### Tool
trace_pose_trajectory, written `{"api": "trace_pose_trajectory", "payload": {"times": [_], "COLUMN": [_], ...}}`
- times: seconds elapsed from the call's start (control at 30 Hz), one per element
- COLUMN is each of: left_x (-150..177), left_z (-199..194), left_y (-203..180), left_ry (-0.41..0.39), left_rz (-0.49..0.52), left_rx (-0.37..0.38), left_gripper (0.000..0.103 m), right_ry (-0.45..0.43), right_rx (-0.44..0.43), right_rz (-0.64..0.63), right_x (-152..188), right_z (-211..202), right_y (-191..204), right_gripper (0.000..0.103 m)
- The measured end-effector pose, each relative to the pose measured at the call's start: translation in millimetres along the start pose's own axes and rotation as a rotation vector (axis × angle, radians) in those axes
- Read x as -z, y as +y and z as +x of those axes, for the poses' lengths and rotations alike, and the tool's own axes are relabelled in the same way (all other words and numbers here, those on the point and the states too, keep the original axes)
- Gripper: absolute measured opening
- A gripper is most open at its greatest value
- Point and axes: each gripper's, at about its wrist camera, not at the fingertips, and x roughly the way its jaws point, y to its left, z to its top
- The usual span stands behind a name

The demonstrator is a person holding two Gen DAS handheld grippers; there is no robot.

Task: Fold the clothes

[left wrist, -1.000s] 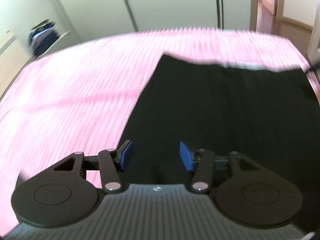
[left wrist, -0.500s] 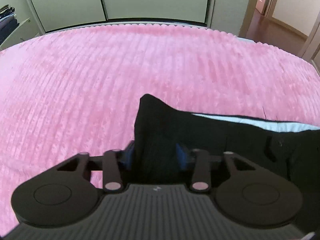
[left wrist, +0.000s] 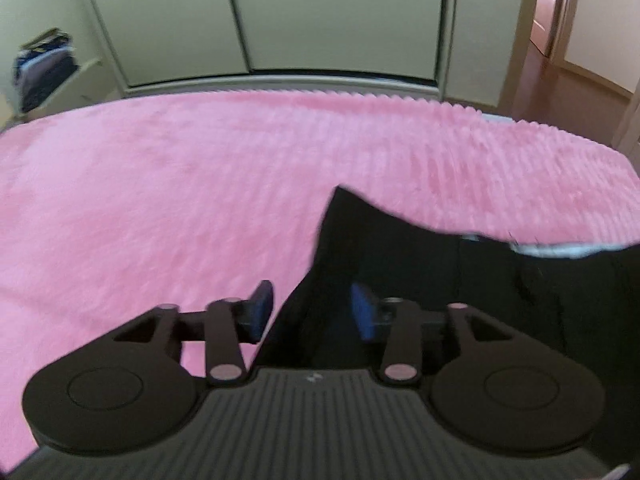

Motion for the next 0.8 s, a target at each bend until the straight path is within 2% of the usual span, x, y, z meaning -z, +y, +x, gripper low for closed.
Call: {"api": "trace_pose_trajectory", "payload": {"times": [0.1, 0.2, 0.3, 0.4, 0.5, 0.67, 0.8], "left_x": [45.2, 111.6, 194.5, 284.7, 372.1, 481.2, 546.9], "left_z": [-73.1, -149.6, -224.3, -296.2, -362.0, -423.5, -435.3], "left_y": [29.9, 61.6, 85.8, 104.0, 109.9, 105.2, 110.2], "left_ry": [0.006, 0.05, 0.137, 0.248, 0.338, 0.448, 0.498], "left_rz": [-0.048, -0.14, -0.217, -0.288, -0.364, -0.358, -0.347], "left_rx": [-0.076, -0.18, -0.302, -0.413, -0.485, -0.508, -0.47], "left_gripper": [0.046, 0.051, 0.059, 0.06, 0.06, 0.061, 0.062], "right_ry": [0.001, 0.029, 0.087, 0.14, 0.161, 0.203, 0.229], "right_rx": [-0.013, -0.072, -0.161, -0.261, -0.336, -0.402, -0.421], "right_rz": [-0.086, -0.154, -0.221, -0.322, -0.431, -0.588, -0.705], "right_x": [1.1, 10.9, 30.6, 60.5, 90.6, 147.6, 196.6], "right_z": [-15.5, -28.6, -33.8, -35.0, -36.9, -35.2, -37.2], "right_y": [22.0, 59.5, 109.4, 172.0, 230.7, 322.7, 378.6], "right_gripper": [0.069, 0.069, 0.069, 0.069, 0.069, 0.069, 0.071]}}
